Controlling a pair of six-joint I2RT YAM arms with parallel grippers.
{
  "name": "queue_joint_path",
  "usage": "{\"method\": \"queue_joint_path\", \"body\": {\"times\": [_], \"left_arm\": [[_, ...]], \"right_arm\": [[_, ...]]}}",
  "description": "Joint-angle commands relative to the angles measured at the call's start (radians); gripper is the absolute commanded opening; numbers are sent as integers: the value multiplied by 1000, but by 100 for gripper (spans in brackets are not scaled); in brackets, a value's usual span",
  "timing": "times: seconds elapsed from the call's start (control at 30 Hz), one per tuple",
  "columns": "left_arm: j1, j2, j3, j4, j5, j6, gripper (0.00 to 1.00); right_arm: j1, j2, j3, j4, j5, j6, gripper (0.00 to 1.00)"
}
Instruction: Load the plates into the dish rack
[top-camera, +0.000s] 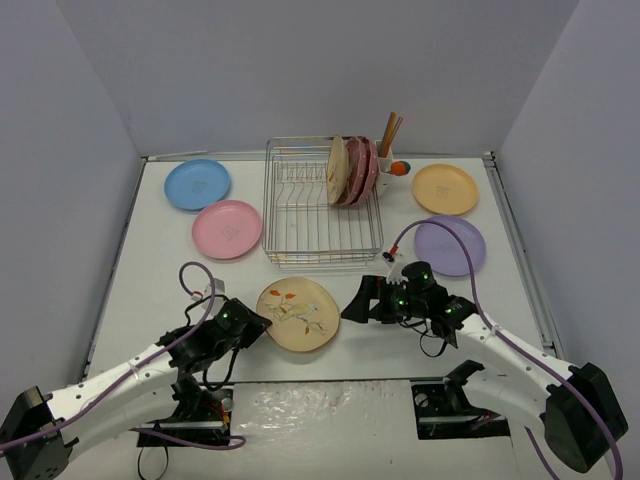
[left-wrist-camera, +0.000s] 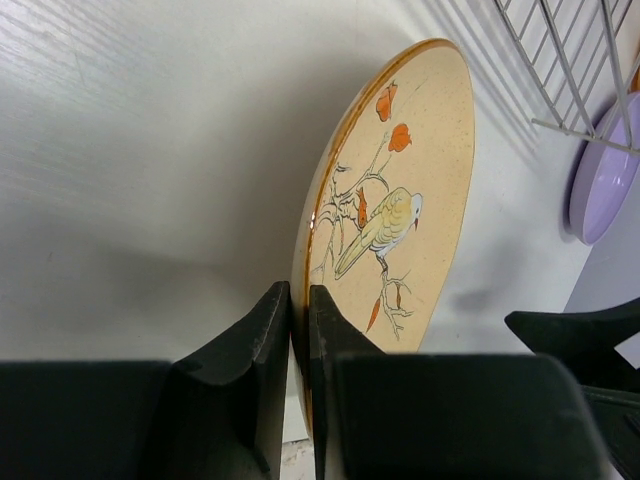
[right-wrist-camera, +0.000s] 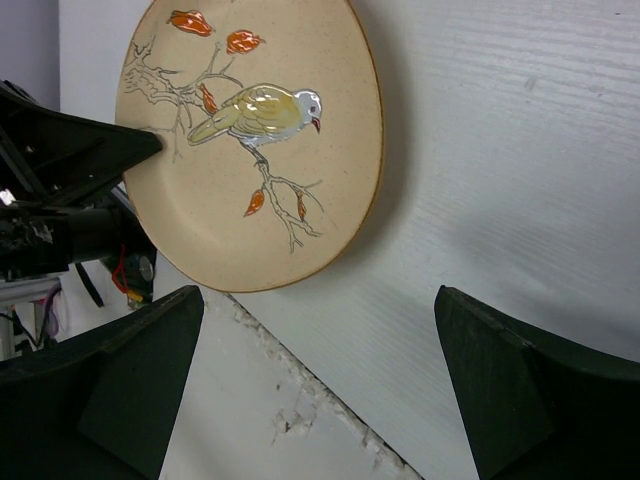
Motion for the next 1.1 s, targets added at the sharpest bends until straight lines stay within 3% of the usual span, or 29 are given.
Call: {"method": "queue_joint_path", "body": {"times": [0.0,0.3,0.6,1.07], "left_arm": [[7,-10,160,178,68,46,0],[8,-13,258,163,126,103,0],[8,-28,306,184,166,162,0],[8,-21,328,285,204,207,0]], "right_arm": [[5,-16,24,139,-43,47,98],[-2,-35,83,65,33,14,98],[-14,-1,146,67,-64,-42,97],[-18,43,177,74,-118,-65,82]]}}
